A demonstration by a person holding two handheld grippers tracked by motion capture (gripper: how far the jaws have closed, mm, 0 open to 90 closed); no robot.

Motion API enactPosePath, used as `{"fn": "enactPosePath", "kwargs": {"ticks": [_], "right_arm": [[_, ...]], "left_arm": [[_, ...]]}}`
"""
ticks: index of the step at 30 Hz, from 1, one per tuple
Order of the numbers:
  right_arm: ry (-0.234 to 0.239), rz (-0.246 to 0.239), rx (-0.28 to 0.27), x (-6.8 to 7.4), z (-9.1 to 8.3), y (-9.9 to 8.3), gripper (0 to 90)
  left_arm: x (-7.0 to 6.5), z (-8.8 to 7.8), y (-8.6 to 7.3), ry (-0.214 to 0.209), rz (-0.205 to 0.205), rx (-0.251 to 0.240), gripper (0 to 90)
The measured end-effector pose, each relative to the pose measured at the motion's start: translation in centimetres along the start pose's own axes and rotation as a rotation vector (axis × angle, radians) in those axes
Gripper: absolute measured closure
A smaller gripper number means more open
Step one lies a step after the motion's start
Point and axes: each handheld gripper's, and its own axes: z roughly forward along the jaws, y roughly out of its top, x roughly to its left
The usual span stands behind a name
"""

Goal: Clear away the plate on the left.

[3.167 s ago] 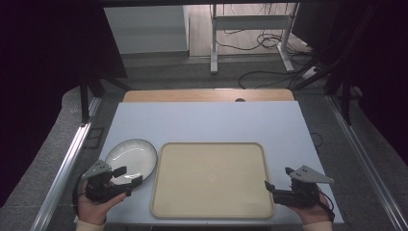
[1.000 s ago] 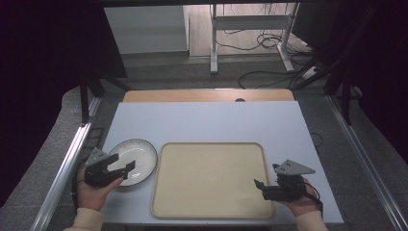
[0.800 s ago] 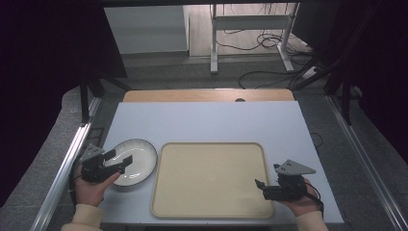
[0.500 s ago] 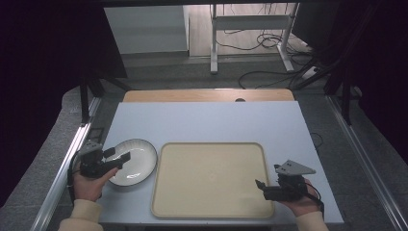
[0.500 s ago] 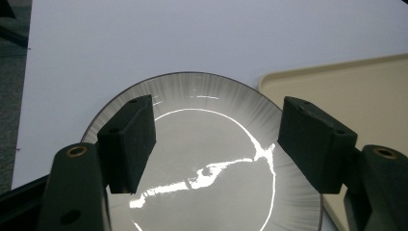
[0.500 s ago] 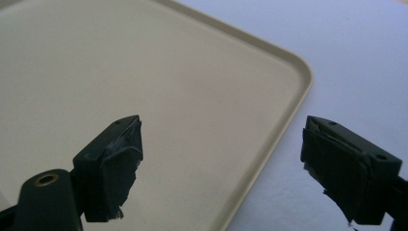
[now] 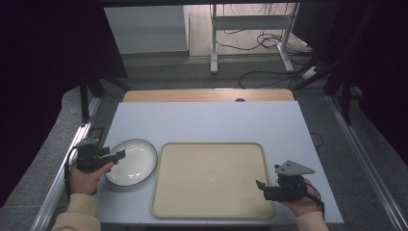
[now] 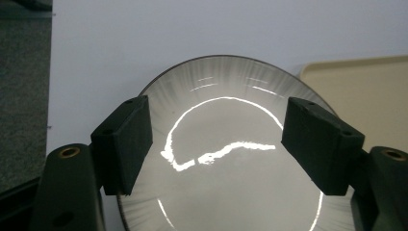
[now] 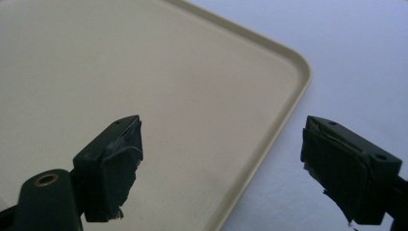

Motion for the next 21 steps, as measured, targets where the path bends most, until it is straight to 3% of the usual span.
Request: {"fn": "enactPosePath", "kwargs": {"ticks": [8, 17, 21], "right_arm": [[-0.003, -0.004, 0.008, 0.0, 0.1, -0.1, 15.3], [-0.004, -0.003, 0.013, -0.2, 0.1, -0.2, 15.2], [-0.004, -0.003, 0.014, -0.2, 0.1, -0.2, 15.2]], "left_arm": [[1.7, 0.0, 0.1, 0.037, -0.048, 0.026, 26.5], [2.9, 0.3, -0.4, 0.044, -0.077, 0.051, 27.3], [3.4, 0.4, -0.6, 0.037, -0.105, 0.078, 33.3]]}}
